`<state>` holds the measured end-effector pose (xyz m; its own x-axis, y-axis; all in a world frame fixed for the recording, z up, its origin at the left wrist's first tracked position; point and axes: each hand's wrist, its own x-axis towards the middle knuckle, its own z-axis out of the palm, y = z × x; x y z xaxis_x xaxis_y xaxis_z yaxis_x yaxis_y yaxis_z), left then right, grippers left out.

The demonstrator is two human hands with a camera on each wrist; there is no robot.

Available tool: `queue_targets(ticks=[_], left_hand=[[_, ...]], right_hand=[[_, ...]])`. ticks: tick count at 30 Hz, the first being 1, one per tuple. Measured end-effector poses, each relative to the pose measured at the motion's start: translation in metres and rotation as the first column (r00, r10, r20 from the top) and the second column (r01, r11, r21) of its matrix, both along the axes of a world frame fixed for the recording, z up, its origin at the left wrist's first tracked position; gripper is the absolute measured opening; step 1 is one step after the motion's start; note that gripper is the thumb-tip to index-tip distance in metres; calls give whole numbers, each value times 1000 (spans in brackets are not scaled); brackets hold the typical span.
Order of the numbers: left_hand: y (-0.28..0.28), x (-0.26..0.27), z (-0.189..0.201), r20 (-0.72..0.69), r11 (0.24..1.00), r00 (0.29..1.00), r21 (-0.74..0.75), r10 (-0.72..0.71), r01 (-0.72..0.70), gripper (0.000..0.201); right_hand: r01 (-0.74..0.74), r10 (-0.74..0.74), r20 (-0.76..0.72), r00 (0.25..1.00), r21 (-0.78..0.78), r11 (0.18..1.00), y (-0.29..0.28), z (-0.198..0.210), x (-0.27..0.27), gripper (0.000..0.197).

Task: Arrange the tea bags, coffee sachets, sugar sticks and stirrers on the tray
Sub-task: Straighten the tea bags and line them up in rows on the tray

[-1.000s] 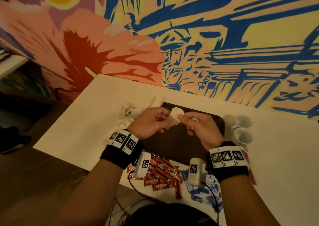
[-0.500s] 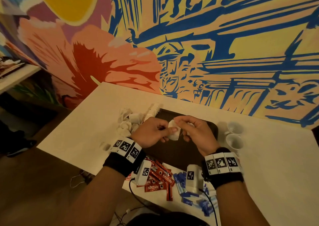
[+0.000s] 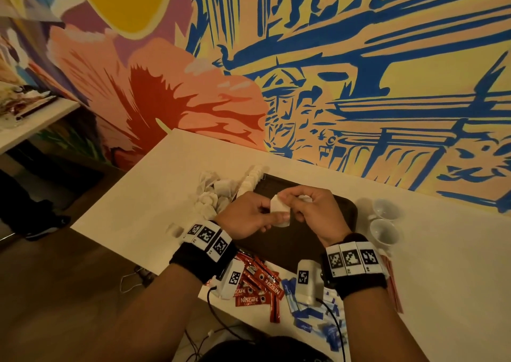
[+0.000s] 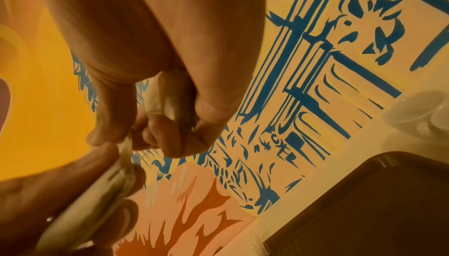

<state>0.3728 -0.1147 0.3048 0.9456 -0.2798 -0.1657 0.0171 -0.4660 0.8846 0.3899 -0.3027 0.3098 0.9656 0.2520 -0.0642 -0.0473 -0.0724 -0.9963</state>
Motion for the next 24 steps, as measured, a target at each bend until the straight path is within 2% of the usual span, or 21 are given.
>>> queue_targets(ticks=[2,5,9,12,16,20,24], left_hand=[[5,3,-3,-15,1000,1000,20,9,-9,22],[23,13,-4,-39,998,999,66,4,-1,19],[62,33,0,-26,987,994,119,108,-104,18],[93,57,6,-10,981,986,102,164,-162,18],[126,91,1,13,954,974,197,227,-225,26],[141,119,-20,-39,943,985,298,166,-147,26],[146,143,-59,-94,899,993,437,77,-28,28]], right_hand=[[0,1,-22,1000,12,1000,7,0,4,7],[89,-84,-147,986,31,996,13,-5,15,12],[135,-117,-310,944,38,990,10,-7,33,13],[166,-151,-358,922,10,986,10,-7,43,25],[210,-210,-369,905,-40,977,15,-19,53,30],[184,-192,-404,894,-59,981,21,-27,60,32],[180,-178,-446,877,-39,983,27,-36,67,27]])
